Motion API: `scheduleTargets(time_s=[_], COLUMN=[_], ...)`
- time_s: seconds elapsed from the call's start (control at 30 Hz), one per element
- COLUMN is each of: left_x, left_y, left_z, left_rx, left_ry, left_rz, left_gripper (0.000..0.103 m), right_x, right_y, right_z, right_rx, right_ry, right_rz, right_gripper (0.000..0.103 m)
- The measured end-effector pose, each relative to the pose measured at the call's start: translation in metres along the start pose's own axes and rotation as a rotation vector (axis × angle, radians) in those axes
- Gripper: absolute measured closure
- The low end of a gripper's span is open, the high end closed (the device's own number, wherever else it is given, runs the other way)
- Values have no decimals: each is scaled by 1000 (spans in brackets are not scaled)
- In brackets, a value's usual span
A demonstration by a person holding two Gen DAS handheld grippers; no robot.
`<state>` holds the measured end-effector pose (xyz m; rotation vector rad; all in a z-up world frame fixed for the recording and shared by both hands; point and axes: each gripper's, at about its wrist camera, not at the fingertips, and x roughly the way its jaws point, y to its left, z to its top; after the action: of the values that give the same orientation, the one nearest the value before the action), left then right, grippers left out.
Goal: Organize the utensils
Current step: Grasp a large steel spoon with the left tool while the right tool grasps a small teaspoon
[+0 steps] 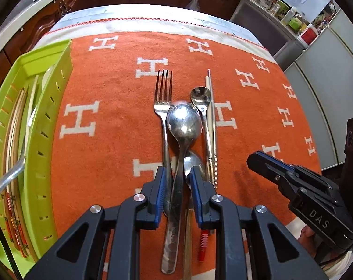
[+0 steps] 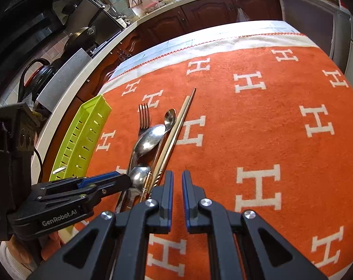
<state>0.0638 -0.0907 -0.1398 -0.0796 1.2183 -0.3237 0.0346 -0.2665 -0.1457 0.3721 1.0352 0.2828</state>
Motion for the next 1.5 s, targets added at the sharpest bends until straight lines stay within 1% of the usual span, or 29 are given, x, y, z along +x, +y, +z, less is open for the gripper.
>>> scheduleTargets(time_s=[0.2, 0.3, 0.4, 0.57, 0.63, 0.67, 0.73, 0.83, 0.87, 0.93, 1.07, 1.2, 1.27, 1.37, 1.5], left_x=[7, 13, 19, 24, 25, 24, 20, 11, 8, 0, -9, -12, -15, -15, -16], left_y=[-4, -10, -18, -34, -37, -36, -30, -18, -15, -6, 3, 9, 10, 9, 15], left_z=[13, 19, 19, 17, 16, 16, 16, 15, 15, 14, 10, 8, 6, 5, 3], left_rx=[-2, 8, 23, 73, 78, 77, 39, -5, -16, -49, -72, -88, -91, -80, -91], left_ry=[9, 11, 18, -11, -30, -37, -58, -96, -102, -107, -127, -144, -159, -175, -183], left_rz=[-7, 2, 38, 140, 156, 152, 102, 70, 57, 7, -18, -40, -63, -73, -106], left_gripper=[84, 85, 85, 85, 87, 88, 93, 97, 98, 98, 99, 99, 99, 99, 99], right_x=[5, 5, 5, 4, 5, 5, 5, 4, 3, 3, 6, 10, 12, 18, 29], right_y=[-2, -2, -3, -3, -3, -3, -2, -1, -1, -1, 3, 12, 18, 27, 32], right_z=[0, 0, -1, -1, -1, -1, -2, -2, -2, -1, 2, 9, 12, 16, 22], right_rx=[2, -3, -5, -10, -9, -9, -16, -21, -21, -21, -24, -43, -70, -122, -141], right_ry=[9, 4, 2, -11, -9, -7, -8, -10, -12, -13, -3, -2, -11, -16, 4], right_rz=[12, 12, 14, 6, 12, 13, 14, 16, 16, 19, 44, 47, 24, -3, -19], right_gripper=[95, 95, 95, 95, 95, 95, 95, 95, 95, 95, 96, 95, 95, 88, 88])
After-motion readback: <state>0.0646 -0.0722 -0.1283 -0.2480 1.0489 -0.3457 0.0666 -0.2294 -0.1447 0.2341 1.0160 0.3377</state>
